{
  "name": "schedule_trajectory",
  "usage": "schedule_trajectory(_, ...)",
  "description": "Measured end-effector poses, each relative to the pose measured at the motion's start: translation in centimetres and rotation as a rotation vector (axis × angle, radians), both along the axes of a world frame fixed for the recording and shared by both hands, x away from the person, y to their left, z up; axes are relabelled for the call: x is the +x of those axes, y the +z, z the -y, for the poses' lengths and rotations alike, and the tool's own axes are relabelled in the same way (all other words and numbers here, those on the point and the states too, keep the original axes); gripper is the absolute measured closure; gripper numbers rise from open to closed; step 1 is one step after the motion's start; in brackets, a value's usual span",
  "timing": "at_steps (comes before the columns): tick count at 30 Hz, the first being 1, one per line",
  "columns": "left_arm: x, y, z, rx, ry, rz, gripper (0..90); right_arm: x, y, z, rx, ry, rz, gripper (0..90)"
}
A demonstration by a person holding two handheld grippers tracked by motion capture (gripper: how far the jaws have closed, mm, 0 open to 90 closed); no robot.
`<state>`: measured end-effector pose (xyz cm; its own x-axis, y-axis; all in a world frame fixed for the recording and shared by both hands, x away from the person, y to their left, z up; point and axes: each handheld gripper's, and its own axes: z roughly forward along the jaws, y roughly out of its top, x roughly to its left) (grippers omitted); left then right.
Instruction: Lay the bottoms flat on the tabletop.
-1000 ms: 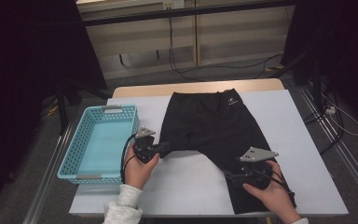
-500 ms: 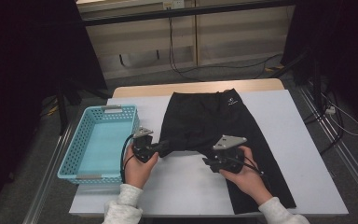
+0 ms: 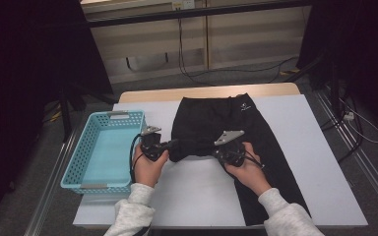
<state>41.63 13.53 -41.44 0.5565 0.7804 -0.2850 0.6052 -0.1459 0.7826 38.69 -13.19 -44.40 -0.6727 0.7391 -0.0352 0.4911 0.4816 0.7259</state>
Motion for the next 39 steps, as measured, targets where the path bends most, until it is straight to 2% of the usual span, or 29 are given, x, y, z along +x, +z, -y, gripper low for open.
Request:
schedule_trajectory(1, 0.1, 0.1, 0.1, 0.003, 0.002, 0.0, 89.9, 0.1, 0.4, 0.6, 0.026, -0.02, -0.001, 88.8)
schedule_trajectory(3, 0.6, 0.1, 0.3, 0.012, -0.004, -0.002, 89.9, 0.3, 0.8, 1.4, 0.044, -0.044, 0.002, 88.8)
schedule_trajectory(6, 1.1, -0.2, 0.7, 0.021, -0.009, -0.001, 89.9, 0.8, 0.9, 2.7, 0.093, -0.115, -0.007, 88.7)
schedule_trajectory(8, 1.5, -0.6, 0.9, 0.034, 0.009, -0.004, 90.0, 1.0, 0.6, 3.1, 0.092, -0.144, -0.014, 88.8)
schedule_trajectory(9, 1.6, -0.7, 0.8, 0.038, 0.018, -0.002, 90.0, 1.1, 0.3, 3.2, 0.071, -0.156, -0.025, 88.7)
schedule_trajectory(11, 1.7, -1.1, 0.8, 0.041, 0.02, -0.009, 88.4, 1.3, -0.3, 3.1, 0.054, -0.154, -0.044, 88.6)
schedule_trajectory(12, 1.6, -1.2, 0.7, 0.048, 0.015, -0.01, 85.0, 1.3, -0.5, 3.1, 0.059, -0.146, -0.049, 88.6)
schedule_trajectory(13, 1.4, -1.3, 0.7, 0.049, 0.012, -0.01, 77.8, 1.3, -0.6, 3.0, 0.06, -0.15, -0.051, 88.5)
schedule_trajectory(15, 0.8, -1.3, 0.6, 0.046, 0.003, -0.021, 56.7, 1.2, -0.7, 2.9, 0.064, -0.142, -0.052, 88.4)
schedule_trajectory(18, -0.6, -0.7, 0.3, 0.094, 0.006, 0.005, 31.5, 1.1, -0.7, 2.8, 0.054, -0.135, -0.052, 88.4)
schedule_trajectory(19, -1.2, -0.6, 0.3, 0.106, 0.0, 0.011, 27.6, 1.1, -0.7, 2.7, 0.056, -0.131, -0.052, 88.4)
schedule_trajectory(20, -1.9, -0.6, 0.2, 0.122, -0.009, 0.001, 26.0, 1.1, -0.7, 2.7, 0.057, -0.13, -0.053, 88.4)
schedule_trajectory(21, -2.3, -0.7, 0.3, 0.124, 0.001, 0.002, 24.4, 1.1, -0.8, 2.7, 0.054, -0.13, -0.055, 88.4)
schedule_trajectory(22, -2.8, -0.9, 0.2, 0.156, -0.024, 0.001, 23.0, 1.0, -0.8, 2.6, 0.05, -0.13, -0.057, 88.4)
schedule_trajectory(26, -3.8, -2.9, 0.5, 0.21, -0.048, -0.03, 20.8, 1.1, -1.1, 2.4, 0.039, -0.127, -0.062, 88.3)
schedule_trajectory(28, -3.8, -3.9, 0.8, 0.232, -0.06, -0.032, 22.7, 1.1, -1.3, 2.3, 0.037, -0.129, -0.062, 88.2)
schedule_trajectory(30, -3.7, -4.4, 1.0, 0.255, -0.064, -0.005, 32.9, 1.1, -1.3, 2.3, 0.037, -0.131, -0.059, 88.2)
schedule_trajectory(31, -3.7, -4.4, 1.1, 0.247, -0.06, -0.001, 36.9, 1.1, -1.3, 2.3, 0.034, -0.131, -0.058, 88.2)
schedule_trajectory(32, -3.7, -4.3, 1.2, 0.227, -0.073, -0.017, 44.1, 1.0, -1.3, 2.3, 0.034, -0.131, -0.059, 88.2)
schedule_trajectory(33, -3.7, -4.2, 1.2, 0.21, -0.08, -0.035, 59.6, 1.0, -1.3, 2.3, 0.032, -0.129, -0.056, 88.2)
schedule_trajectory(34, -3.7, -4.1, 1.3, 0.192, -0.086, -0.062, 68.5, 1.0, -1.3, 2.3, 0.031, -0.129, -0.056, 88.1)
schedule_trajectory(36, -3.6, -4.0, 1.6, 0.182, -0.1, -0.074, 81.7, 1.0, -1.3, 2.3, 0.03, -0.132, -0.055, 88.1)
schedule_trajectory(37, -3.6, -3.8, 1.6, 0.169, -0.102, -0.079, 86.3, 1.0, -1.3, 2.3, 0.03, -0.132, -0.056, 88.1)
schedule_trajectory(39, -3.7, -2.9, 1.7, 0.129, -0.113, -0.083, 87.7, 1.0, -1.3, 2.3, 0.027, -0.132, -0.056, 88.1)
